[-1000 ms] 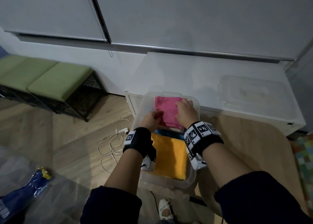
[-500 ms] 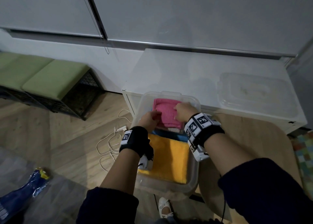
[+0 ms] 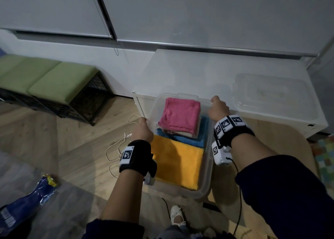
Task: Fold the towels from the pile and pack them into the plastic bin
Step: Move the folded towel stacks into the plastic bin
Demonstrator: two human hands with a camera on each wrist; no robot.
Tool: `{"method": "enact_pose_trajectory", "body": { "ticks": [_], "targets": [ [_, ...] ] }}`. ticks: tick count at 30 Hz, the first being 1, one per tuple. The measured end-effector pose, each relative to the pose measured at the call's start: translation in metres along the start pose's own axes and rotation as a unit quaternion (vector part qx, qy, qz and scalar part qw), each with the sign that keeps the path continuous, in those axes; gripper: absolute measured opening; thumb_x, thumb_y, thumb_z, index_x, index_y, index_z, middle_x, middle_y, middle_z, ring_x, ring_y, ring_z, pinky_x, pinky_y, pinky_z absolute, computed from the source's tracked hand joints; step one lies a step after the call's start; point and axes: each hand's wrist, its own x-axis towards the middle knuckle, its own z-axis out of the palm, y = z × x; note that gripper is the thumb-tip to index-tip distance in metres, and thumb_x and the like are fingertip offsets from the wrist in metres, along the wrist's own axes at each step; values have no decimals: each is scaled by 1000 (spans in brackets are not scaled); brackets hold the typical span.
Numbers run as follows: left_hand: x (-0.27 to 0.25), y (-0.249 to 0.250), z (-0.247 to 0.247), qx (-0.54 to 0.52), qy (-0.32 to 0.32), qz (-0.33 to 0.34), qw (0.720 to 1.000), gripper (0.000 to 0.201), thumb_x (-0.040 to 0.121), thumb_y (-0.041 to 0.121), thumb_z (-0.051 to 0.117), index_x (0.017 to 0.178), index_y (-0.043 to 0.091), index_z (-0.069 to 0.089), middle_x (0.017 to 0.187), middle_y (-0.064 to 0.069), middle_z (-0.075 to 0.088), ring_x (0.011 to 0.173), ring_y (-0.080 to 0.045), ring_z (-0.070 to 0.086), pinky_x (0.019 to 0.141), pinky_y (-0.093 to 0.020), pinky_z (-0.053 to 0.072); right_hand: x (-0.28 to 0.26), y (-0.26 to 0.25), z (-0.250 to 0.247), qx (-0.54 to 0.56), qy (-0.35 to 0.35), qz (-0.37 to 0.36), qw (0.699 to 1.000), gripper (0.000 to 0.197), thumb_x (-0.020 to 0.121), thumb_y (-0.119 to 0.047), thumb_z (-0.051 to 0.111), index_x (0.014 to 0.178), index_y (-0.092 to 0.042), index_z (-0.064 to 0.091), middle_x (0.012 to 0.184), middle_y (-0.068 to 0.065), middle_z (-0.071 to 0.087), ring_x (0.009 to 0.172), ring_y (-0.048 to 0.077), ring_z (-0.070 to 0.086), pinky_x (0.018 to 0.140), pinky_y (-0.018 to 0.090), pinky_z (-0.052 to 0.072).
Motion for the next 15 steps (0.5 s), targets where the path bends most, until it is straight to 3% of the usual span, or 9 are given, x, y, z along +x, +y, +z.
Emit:
{"method": "enact_pose_trajectory", "body": {
  "ticks": [4,6,8,10,13,15],
  "targets": [
    [9,18,3,42,-8,38,998,52,85,-11,40,132,12,42,125,-15,54,112,-32,53,90,-37,44,-14,35,-13,73,8,77,994,28,88,-10,50,115,-3,49,112,18,58,102,34,58,77,31,42],
    [17,34,8,70,-20,68,995,51,85,-10,41,130,13,47,129,-13,53,117,-30,52,95,-36,43,-27,59,-22,95,11,103,990,12,85,-17,55,94,-9,53,91,14,57,82,27,59,67,28,41],
    [27,54,13,108,-20,112,988,43,86,-5,44,126,11,51,127,-13,55,116,-30,52,95,-36,42,-44,78,-28,150,4,122,981,12,87,-19,57,84,-15,46,83,7,55,68,23,58,54,25,43],
    [42,75,16,124,-20,152,980,36,89,1,45,122,10,54,122,-15,59,112,-32,55,94,-37,43,-56,87,-30,196,-4,120,973,15,89,-16,57,85,-18,43,85,3,53,67,21,59,47,27,45],
    [64,105,15,146,-29,190,970,32,89,2,46,117,10,58,121,-16,60,112,-34,55,93,-37,43,-68,88,-29,195,-13,112,974,13,89,-14,58,97,-13,48,88,1,53,65,10,52,45,19,38],
    [74,122,13,173,-43,209,962,32,89,2,45,116,12,59,121,-16,59,113,-34,54,92,-36,42,-73,87,-30,227,-20,124,966,11,90,-14,57,98,-10,51,85,1,53,63,9,53,41,16,39]
  ]
}}
